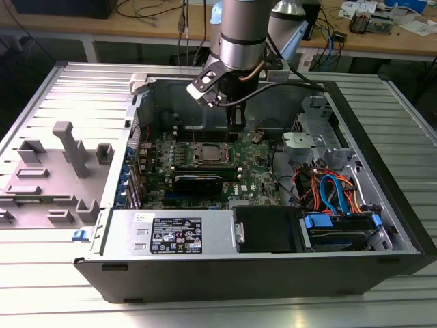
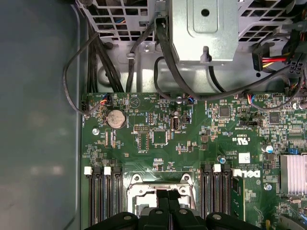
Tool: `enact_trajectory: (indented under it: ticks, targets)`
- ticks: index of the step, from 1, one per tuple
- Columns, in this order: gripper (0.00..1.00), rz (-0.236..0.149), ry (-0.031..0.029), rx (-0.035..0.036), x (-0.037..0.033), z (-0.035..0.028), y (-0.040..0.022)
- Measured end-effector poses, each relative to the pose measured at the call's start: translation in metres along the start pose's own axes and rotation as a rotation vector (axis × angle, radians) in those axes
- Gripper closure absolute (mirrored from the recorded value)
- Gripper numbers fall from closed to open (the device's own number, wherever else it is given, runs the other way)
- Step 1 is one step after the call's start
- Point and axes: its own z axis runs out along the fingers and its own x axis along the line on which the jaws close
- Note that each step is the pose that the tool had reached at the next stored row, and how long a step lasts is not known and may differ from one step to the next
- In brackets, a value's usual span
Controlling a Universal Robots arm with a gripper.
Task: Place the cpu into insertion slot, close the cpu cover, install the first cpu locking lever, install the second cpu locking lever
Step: 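Close the cpu cover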
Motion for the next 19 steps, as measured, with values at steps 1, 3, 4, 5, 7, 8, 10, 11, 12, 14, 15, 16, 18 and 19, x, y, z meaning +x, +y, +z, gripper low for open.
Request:
enact_trajectory:
  ticks: [1, 3, 4, 5, 7, 8, 10, 11, 12, 14, 15, 16, 18, 19]
  targets:
    - [0.89, 0.000, 0.0001, 0.0000, 0.0000, 0.0001, -0.0014]
    - [0.89, 0.000, -0.0001, 0.0001, 0.0000, 0.0004, -0.0035]
    - [0.89, 0.000, -0.0002, 0.0002, 0.0000, 0.0013, -0.0050]
    - [0.89, -0.001, -0.0002, 0.0003, 0.0001, 0.0030, -0.0068]
    - [0.89, -0.002, 0.0013, 0.0004, 0.0001, 0.0053, -0.0102]
    - [0.89, -0.002, 0.0025, 0.0003, 0.0002, 0.0063, -0.0117]
    - [0.89, -0.003, 0.0038, 0.0003, 0.0002, 0.0089, -0.0149]
    - [0.89, -0.003, 0.0049, 0.0004, 0.0003, 0.0104, -0.0177]
    - [0.89, -0.004, 0.0059, 0.0005, 0.0002, 0.0110, -0.0194]
    - [0.89, -0.004, 0.0081, 0.0004, 0.0003, 0.0122, -0.0226]
    - [0.89, -0.004, 0.0084, 0.0003, 0.0004, 0.0124, -0.0238]
    - [0.89, -0.004, 0.0086, 0.0003, 0.0004, 0.0126, -0.0249]
    - [0.89, -0.004, 0.0085, 0.0004, 0.0004, 0.0126, -0.0269]
    - [0.89, -0.004, 0.0085, 0.0004, 0.0004, 0.0126, -0.0271]
